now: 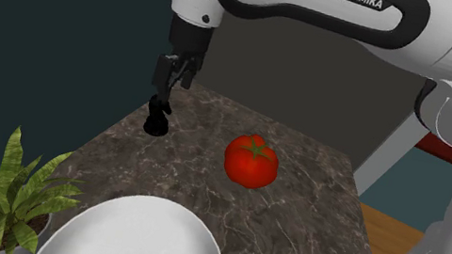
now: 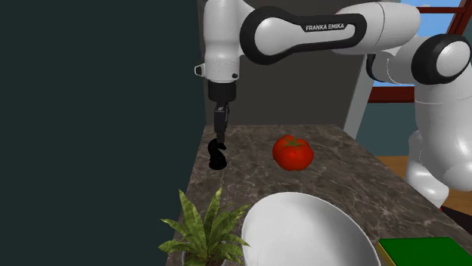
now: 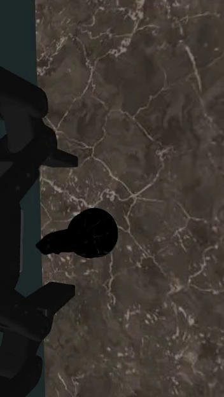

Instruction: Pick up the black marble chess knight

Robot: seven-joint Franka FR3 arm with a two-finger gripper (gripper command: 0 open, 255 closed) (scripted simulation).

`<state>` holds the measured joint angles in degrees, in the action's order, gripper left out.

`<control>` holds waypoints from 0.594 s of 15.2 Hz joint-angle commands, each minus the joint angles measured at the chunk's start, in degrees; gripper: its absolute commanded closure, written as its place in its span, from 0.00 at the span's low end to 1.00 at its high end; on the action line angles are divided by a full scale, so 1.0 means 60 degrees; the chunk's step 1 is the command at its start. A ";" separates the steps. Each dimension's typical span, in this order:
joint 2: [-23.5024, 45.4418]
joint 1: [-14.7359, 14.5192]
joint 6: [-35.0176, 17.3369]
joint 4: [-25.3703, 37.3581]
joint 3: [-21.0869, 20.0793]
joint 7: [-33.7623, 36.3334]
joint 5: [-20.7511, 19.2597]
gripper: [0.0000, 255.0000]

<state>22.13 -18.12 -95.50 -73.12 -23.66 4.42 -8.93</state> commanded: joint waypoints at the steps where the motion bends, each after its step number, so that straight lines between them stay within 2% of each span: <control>1: 0.0926 -0.0502 0.0434 0.1392 -0.0052 -0.0006 -0.0405 0.00; 2: 0.1171 -0.0650 0.0549 0.1765 -0.0048 -0.0026 -0.0502 0.00; 9: 0.0921 -0.0440 -0.0505 0.0456 -0.0040 0.0017 -0.0420 0.00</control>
<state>27.79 -20.92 -97.70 -69.43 -23.91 4.50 -11.48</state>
